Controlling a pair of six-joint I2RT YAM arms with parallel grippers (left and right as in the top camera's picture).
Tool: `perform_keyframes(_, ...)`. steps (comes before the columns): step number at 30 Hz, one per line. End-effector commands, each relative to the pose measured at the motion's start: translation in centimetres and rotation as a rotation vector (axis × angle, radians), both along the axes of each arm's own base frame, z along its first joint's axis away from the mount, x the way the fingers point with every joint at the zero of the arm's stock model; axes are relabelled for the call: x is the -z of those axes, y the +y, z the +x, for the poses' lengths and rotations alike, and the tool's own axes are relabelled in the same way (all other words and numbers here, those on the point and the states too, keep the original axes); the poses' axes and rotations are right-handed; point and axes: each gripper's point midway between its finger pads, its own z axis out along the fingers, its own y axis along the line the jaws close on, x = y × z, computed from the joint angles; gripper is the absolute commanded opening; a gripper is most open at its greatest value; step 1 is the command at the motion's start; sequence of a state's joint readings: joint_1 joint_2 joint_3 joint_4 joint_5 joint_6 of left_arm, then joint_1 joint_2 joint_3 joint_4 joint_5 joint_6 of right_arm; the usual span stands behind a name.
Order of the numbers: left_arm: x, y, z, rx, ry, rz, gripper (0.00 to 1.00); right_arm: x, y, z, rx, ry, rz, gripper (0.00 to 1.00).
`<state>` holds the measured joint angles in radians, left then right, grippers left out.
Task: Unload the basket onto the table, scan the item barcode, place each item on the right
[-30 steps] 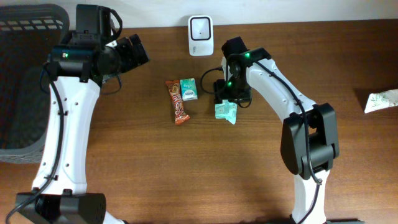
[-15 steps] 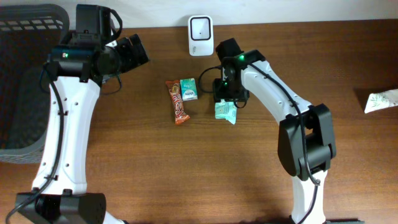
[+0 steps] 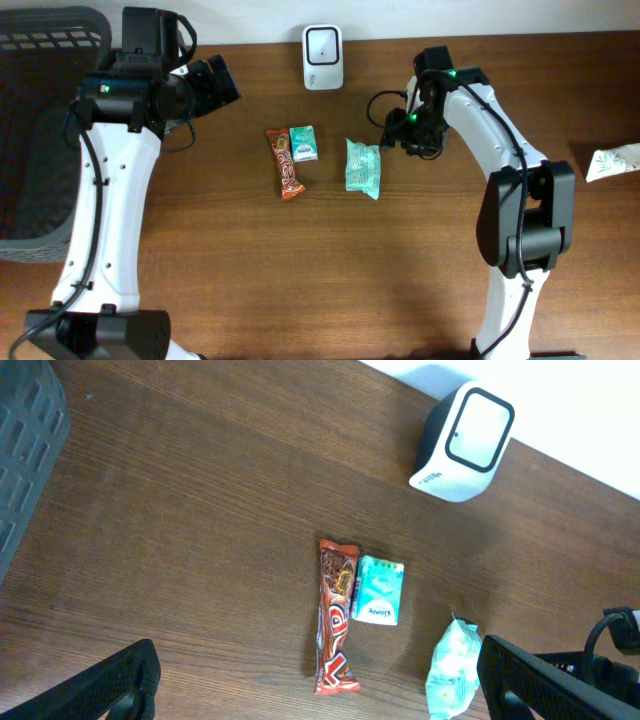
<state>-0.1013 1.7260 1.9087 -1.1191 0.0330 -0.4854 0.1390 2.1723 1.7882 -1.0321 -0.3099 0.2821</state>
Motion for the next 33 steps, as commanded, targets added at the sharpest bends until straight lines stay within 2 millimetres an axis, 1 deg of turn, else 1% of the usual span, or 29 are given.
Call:
perform_keyframes(1,-0.4,0.3,-0.1,0.010,-0.012,0.014,0.99,1.2,0.9,-0.8,-0.034,0.034,0.020,0.59)
perform_keyframes(3,-0.4,0.3,-0.1,0.010,-0.012,0.014,0.99,1.8,1.4,-1.1,-0.046,0.049,0.021,0.59)
perform_keyframes(9,-0.4,0.3,-0.1,0.010,-0.012,0.014,0.99,2.0,3.8,-1.7,-0.100,0.050,0.027,0.60)
perform_keyframes(16,-0.4,0.3,-0.1,0.010,-0.012,0.014,0.99,2.1,4.1,-1.5,-0.106,0.038,0.020,0.59)
perform_keyframes(17,-0.4,0.3,-0.1,0.010,-0.012,0.014,0.99,2.1,4.0,-1.5,-0.106,0.037,0.014,0.60)
perform_keyframes(19,-0.4,0.3,-0.1,0.010,-0.012,0.014,0.99,2.4,3.1,-1.3,-0.098,0.027,-0.041,0.60)
perform_keyframes(22,-0.4,0.3,-0.1,0.010,-0.012,0.014,0.99,2.4,3.1,-1.3,-0.099,0.027,-0.044,0.60)
perform_keyframes(27,-0.4,0.3,-0.1,0.010,-0.012,0.014,0.99,2.4,5.5,-1.9,-0.153,0.017,-0.041,0.60)
perform_keyframes(29,-0.5,0.3,-0.1,0.010,-0.013,0.014,0.99,2.4,6.9,-1.8,-0.167,-0.005,-0.038,0.60)
perform_keyframes(31,-0.4,0.3,-0.1,0.010,-0.012,0.014,0.99,2.5,7.1,-1.7,-0.132,-0.005,-0.060,0.60)
perform_keyframes(33,-0.4,0.3,-0.1,0.010,-0.012,0.014,0.99,2.6,7.0,-1.8,-0.135,-0.015,-0.104,0.60)
